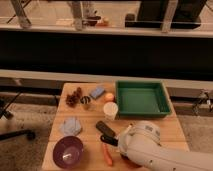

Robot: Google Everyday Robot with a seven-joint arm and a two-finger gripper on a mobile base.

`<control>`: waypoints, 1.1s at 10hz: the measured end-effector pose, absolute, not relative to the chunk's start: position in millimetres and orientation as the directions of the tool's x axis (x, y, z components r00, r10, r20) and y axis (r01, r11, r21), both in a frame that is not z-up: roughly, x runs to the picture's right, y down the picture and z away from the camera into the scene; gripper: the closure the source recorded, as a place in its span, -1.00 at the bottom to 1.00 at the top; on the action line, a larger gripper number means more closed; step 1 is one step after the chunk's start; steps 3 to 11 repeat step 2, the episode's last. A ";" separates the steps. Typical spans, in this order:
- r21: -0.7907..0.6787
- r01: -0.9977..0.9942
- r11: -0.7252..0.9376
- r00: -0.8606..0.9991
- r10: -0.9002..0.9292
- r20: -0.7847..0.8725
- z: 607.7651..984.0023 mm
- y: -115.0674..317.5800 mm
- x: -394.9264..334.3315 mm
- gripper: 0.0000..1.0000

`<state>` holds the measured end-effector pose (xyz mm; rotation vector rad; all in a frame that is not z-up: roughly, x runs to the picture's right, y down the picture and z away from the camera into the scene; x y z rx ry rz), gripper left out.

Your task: Place brush in table surface

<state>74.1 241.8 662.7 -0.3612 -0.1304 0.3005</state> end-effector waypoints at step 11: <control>-0.354 -0.269 0.896 0.947 0.312 0.069 660.3 236.4 80.3 1.00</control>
